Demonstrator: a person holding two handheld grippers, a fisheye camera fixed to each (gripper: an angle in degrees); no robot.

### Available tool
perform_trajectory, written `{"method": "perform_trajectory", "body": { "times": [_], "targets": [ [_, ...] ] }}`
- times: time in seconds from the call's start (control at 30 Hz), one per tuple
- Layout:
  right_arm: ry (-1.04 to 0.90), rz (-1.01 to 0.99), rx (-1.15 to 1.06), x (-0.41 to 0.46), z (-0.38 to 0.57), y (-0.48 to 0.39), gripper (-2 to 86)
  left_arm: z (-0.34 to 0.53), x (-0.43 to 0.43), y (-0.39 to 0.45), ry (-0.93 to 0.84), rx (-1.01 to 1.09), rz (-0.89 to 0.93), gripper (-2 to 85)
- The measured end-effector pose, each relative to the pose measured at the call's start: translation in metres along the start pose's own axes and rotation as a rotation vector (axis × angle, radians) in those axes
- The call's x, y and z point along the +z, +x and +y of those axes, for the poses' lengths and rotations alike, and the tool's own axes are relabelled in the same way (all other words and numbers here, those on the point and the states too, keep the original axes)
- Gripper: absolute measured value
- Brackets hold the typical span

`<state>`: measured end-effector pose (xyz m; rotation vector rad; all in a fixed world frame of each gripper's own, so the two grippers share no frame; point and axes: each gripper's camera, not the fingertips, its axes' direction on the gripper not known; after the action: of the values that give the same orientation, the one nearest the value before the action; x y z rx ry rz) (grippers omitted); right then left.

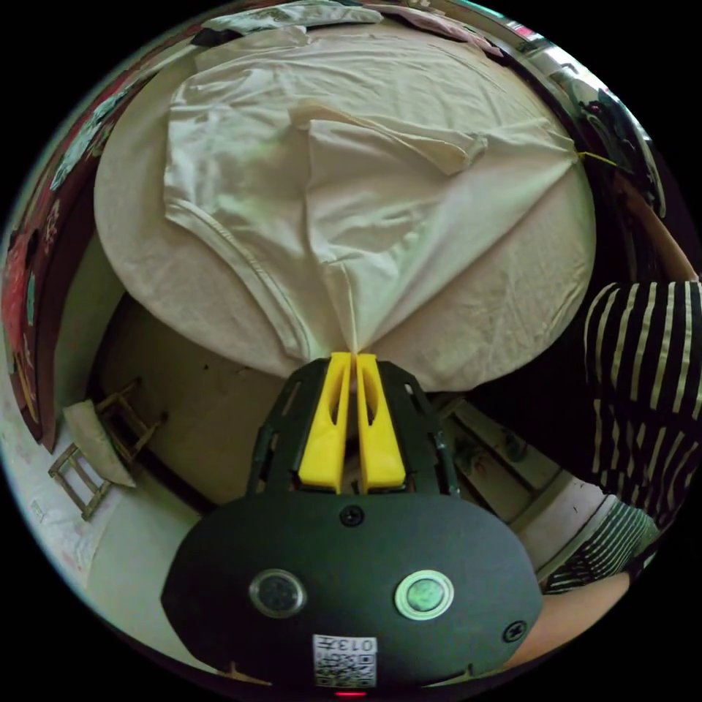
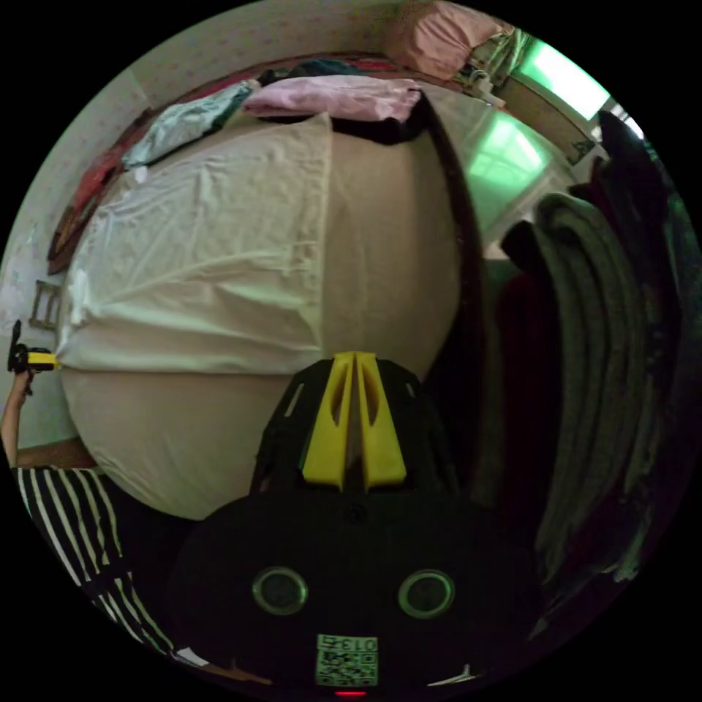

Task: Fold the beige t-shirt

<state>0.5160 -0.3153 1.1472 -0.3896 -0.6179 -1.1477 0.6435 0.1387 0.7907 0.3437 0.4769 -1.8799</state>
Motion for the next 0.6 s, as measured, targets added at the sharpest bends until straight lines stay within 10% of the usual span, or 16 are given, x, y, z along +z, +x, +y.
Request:
{"method": "perform_trajectory", "body": {
  "times": [0.6],
  "targets": [
    [0.001, 0.088, -0.275, -0.040, -0.095, -0.102, 3.6, -0.005, -0.026, 0.011, 0.451, -0.187, 0.004, 6.9]
  ]
}}
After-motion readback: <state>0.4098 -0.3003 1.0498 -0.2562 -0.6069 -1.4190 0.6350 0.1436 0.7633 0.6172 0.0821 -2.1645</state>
